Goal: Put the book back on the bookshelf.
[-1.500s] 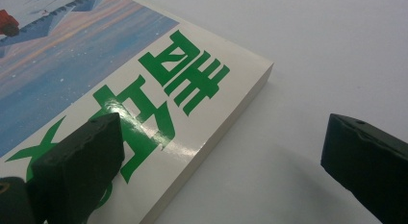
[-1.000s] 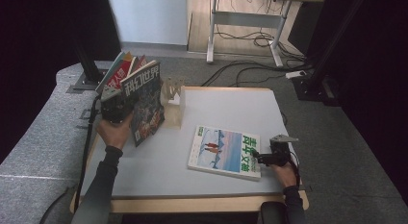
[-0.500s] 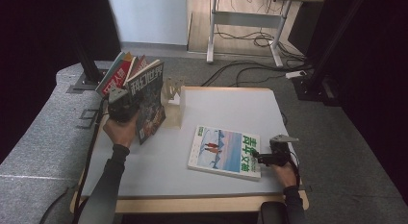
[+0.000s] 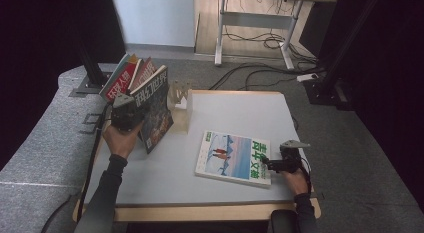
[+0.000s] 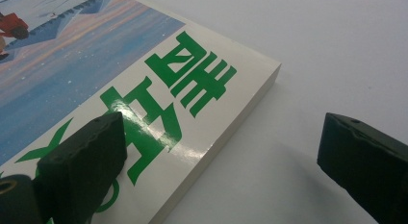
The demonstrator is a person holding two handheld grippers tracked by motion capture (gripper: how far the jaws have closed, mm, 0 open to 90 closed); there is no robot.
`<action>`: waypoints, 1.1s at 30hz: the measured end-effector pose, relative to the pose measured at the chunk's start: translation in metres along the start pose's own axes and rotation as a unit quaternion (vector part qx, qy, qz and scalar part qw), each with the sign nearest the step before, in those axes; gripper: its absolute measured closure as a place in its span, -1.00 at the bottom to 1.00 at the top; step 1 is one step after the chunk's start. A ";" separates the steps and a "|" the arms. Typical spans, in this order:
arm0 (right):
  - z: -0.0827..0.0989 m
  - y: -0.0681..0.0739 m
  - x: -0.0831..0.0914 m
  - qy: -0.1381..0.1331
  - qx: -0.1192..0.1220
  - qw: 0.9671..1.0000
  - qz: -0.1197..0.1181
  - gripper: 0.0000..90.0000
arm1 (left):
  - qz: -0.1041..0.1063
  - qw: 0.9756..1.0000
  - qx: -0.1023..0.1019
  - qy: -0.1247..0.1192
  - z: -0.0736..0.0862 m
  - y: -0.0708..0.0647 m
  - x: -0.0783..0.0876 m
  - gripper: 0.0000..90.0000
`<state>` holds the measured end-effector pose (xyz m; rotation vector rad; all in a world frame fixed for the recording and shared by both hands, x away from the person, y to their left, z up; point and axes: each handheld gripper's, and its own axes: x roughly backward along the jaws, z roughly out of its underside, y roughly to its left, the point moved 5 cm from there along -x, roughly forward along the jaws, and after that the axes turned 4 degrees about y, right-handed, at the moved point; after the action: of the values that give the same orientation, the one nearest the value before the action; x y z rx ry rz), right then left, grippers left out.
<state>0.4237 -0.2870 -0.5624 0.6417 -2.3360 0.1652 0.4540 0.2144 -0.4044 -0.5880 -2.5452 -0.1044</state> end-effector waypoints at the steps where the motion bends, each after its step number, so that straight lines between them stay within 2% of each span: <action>1: 0.000 0.000 0.000 0.000 0.000 1.000 0.000 -0.94 | 0.003 1.000 0.001 0.008 0.001 0.000 0.001 0.80; 5: 0.000 0.000 0.000 0.000 -0.001 1.000 -0.001 -0.94 | -0.007 0.999 -0.013 0.036 0.001 0.002 0.004 0.78; 12: 0.000 0.000 0.000 0.000 0.000 1.000 -0.002 -0.93 | -0.013 0.999 -0.010 0.048 -0.006 0.004 0.005 0.76; 15: 0.000 0.000 0.000 0.000 -0.001 1.000 -0.003 -0.93 | -0.019 0.999 -0.001 0.043 -0.010 0.005 0.005 0.77; 18: 0.000 0.000 0.000 0.000 0.000 1.000 -0.004 -0.92 | -0.019 0.999 0.017 0.030 -0.012 0.007 0.005 0.83; 33: 0.000 0.000 0.000 0.000 -0.002 1.000 -0.006 -0.92 | -0.044 0.998 0.031 -0.020 -0.021 0.014 0.009 0.84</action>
<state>0.4238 -0.2868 -0.5626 0.6536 -2.3324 0.1560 0.4626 0.2262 -0.3824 -0.4585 -2.6029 -0.0449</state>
